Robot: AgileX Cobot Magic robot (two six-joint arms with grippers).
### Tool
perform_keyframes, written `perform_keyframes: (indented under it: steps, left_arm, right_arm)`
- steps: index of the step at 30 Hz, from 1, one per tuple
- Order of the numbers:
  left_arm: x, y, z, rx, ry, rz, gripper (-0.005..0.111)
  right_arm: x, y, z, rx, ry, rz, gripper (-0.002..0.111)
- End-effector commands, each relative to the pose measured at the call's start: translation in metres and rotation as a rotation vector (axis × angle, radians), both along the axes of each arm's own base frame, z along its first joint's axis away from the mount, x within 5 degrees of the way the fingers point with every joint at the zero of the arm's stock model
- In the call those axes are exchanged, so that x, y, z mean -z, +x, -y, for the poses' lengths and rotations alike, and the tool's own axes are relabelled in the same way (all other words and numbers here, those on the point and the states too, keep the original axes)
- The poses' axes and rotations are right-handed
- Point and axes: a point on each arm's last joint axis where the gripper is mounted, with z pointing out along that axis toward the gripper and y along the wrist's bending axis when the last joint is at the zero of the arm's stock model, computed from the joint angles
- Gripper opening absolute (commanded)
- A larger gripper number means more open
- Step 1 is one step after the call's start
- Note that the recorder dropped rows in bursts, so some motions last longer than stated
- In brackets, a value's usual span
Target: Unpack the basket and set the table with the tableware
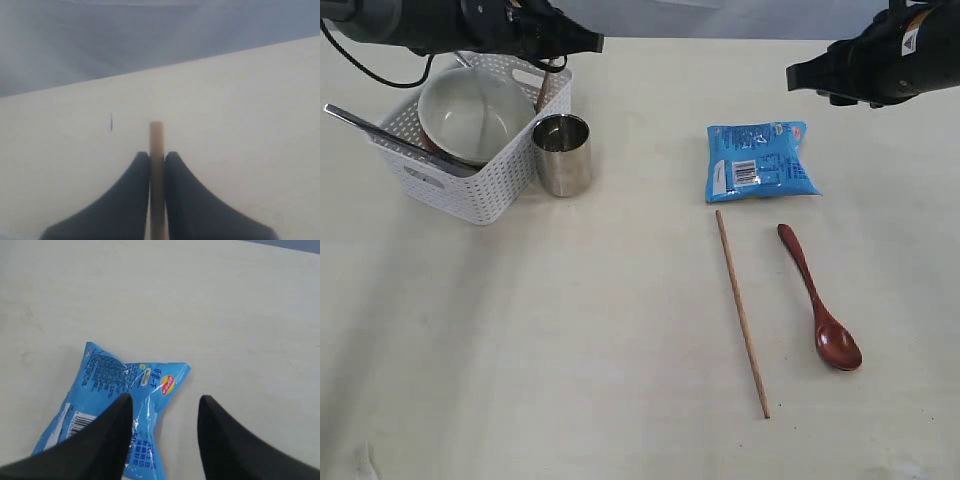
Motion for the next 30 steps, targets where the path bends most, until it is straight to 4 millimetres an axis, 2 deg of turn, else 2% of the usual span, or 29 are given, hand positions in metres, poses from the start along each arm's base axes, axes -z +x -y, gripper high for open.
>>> perform_keyframes:
  steps: [1, 5, 9, 23, 30]
  left_arm:
    - [0.000, 0.001, -0.001, -0.012, -0.015, -0.002, 0.000]
    - [-0.002, 0.001, -0.001, -0.012, -0.016, 0.002, 0.000]
    - [-0.013, 0.000, -0.001, -0.011, -0.021, 0.021, 0.000]
    - [-0.073, -0.015, -0.003, 0.012, -0.044, 0.104, 0.000]
    - [-0.092, -0.020, -0.004, 0.013, -0.053, 0.141, 0.000]
  right_arm:
    - [-0.001, 0.001, 0.001, -0.008, -0.006, 0.015, 0.041]
    - [-0.001, 0.001, 0.001, -0.008, -0.006, 0.015, 0.041]
    - [-0.001, 0.002, 0.001, -0.009, -0.005, 0.017, 0.041]
    - [-0.002, 0.003, 0.000, -0.014, 0.006, 0.036, 0.041]
    - [-0.002, 0.003, 0.000, -0.015, 0.004, 0.036, 0.041]
